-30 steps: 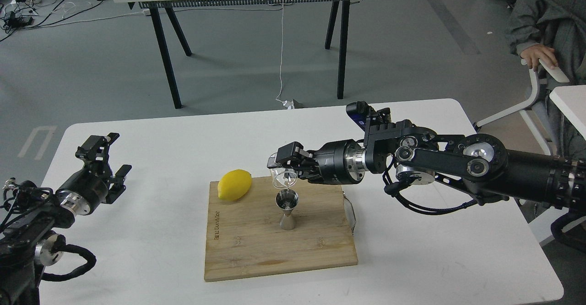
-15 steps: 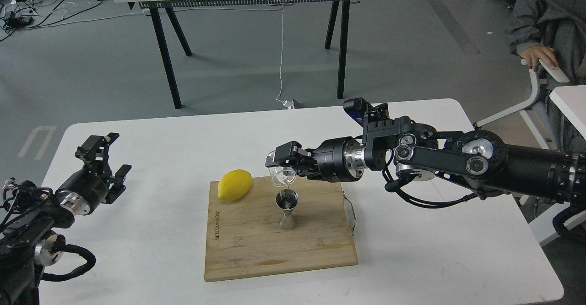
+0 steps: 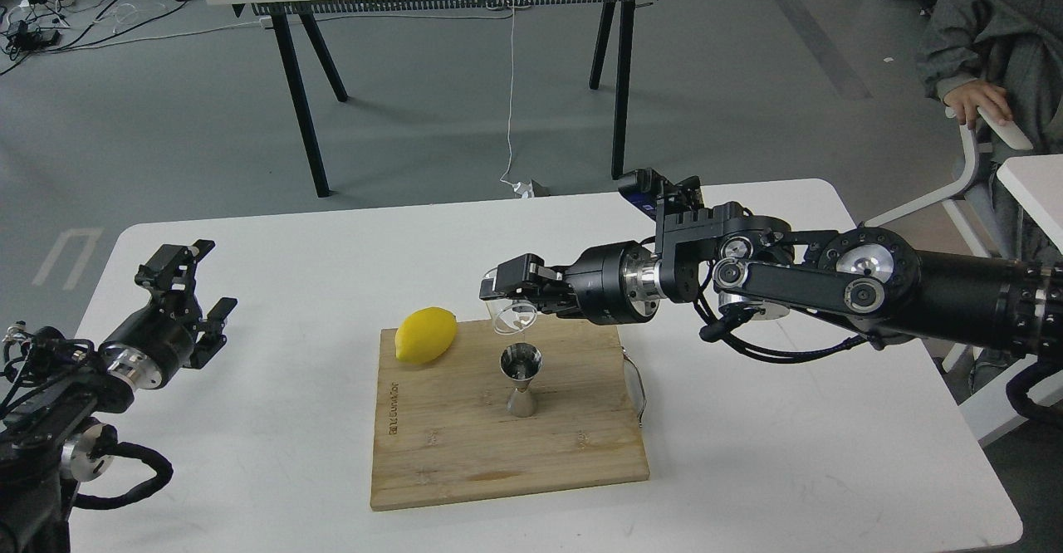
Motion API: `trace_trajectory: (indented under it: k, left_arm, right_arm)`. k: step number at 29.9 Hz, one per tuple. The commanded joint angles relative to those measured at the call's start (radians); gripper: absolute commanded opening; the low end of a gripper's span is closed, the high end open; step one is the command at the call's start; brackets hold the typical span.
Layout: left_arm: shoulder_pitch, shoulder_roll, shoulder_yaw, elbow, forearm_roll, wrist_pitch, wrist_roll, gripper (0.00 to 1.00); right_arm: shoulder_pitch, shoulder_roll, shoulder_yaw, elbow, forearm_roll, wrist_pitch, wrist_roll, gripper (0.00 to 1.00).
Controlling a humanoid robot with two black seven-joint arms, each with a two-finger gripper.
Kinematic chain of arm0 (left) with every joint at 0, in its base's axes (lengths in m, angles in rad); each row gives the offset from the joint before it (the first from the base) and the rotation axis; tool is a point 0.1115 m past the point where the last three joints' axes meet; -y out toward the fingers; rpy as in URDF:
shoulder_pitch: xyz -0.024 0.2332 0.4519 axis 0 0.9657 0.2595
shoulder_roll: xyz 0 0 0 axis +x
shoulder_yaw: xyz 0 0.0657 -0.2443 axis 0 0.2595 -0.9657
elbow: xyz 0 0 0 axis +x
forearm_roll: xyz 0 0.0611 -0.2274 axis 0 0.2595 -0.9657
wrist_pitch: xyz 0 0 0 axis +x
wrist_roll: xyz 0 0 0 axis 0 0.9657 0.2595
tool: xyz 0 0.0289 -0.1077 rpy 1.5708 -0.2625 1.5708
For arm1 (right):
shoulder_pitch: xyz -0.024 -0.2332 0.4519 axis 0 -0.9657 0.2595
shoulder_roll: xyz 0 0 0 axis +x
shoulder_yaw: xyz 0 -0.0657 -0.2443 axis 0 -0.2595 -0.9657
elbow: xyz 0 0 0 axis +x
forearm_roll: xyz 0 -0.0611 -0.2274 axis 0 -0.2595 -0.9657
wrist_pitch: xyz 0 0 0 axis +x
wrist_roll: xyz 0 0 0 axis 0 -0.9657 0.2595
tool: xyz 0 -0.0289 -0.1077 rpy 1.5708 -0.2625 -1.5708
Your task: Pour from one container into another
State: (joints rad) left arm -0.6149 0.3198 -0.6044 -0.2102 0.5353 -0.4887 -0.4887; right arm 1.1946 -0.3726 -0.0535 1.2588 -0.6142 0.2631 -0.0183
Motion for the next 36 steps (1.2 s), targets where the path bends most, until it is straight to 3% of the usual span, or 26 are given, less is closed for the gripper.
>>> trace_trajectory:
  k: [1,20,27,36]
  left_arm:
    - [0.000,-0.001,0.000,0.000,0.000,0.000,0.000,1.00]
    - [0.001,-0.002,0.000,0.000,0.000,0.000,0.000,1.00]
    - [0.000,-0.002,0.000,0.000,0.000,0.000,0.000,1.00]
    - [0.001,-0.004,0.000,0.000,0.000,0.000,0.000,1.00]
  right_arm:
    - [0.000,0.000,0.003,-0.001,0.005,0.002,0.001,0.40]
    - [-0.142,-0.003,0.130,0.001,0.126,-0.015,-0.011,0.39]
    - [-0.309,-0.032,0.358,0.014,0.307,-0.016,-0.009,0.39]
    - [-0.602,0.033,0.720,0.013,0.510,-0.047,0.009,0.39]
